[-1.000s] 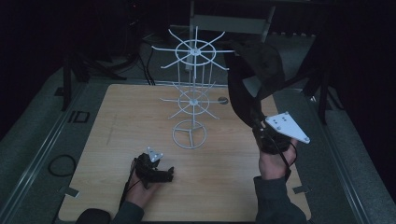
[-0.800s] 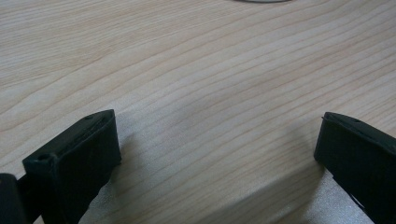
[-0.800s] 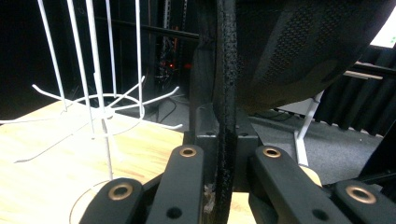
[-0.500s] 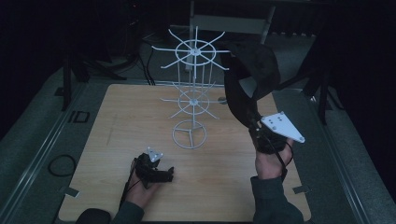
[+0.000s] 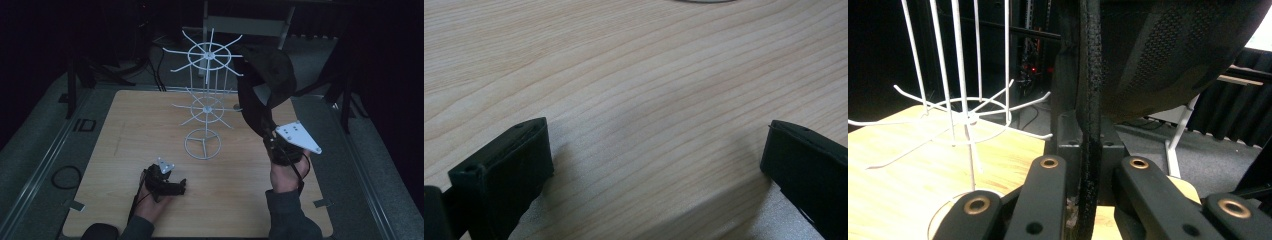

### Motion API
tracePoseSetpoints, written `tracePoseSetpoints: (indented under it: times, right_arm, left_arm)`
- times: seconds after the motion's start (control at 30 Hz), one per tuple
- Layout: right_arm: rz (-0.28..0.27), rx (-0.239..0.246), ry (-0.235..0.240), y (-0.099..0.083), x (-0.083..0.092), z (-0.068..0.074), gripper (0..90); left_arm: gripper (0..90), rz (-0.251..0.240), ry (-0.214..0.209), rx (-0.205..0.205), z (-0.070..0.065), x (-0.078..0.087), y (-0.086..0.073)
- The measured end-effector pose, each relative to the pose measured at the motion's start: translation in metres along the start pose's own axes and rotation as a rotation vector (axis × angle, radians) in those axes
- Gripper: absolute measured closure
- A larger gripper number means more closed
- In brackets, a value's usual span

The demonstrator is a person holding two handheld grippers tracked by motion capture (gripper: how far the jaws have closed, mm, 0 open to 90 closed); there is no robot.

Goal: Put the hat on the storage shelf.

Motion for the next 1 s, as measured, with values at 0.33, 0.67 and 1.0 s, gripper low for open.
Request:
tracePoseSetpoints:
  times: [0.33,0.67,1.0]
  right_arm:
    - [0.005,0.013,-0.017,-0.003,-0.003,0.002,85.9]
    - [-0.005,0.02,-0.017,-0.002,-0.004,0.005,85.8]
    - [0.029,0.099,-0.029,-0.007,-0.013,0.019,85.3]
  left_arm:
    - [0.2,0.0,0.001,-0.001,0.0,0.0,0.0]
    - [0.2,0.0,0.0,-0.001,0.0,0.0,0.0]
    - [0.2,-0.001,0.002,-0.003,0.0,0.0,0.0]
Point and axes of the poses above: each handheld gripper's, and its own axes: x roughly backward along the jaws, y roughly out of its top, z roughly to its left, the point moved 2 cm from there along -x, roughly forward along the jaws, and after that the axes turned 10 degrees about y, right-handed, at the moved point
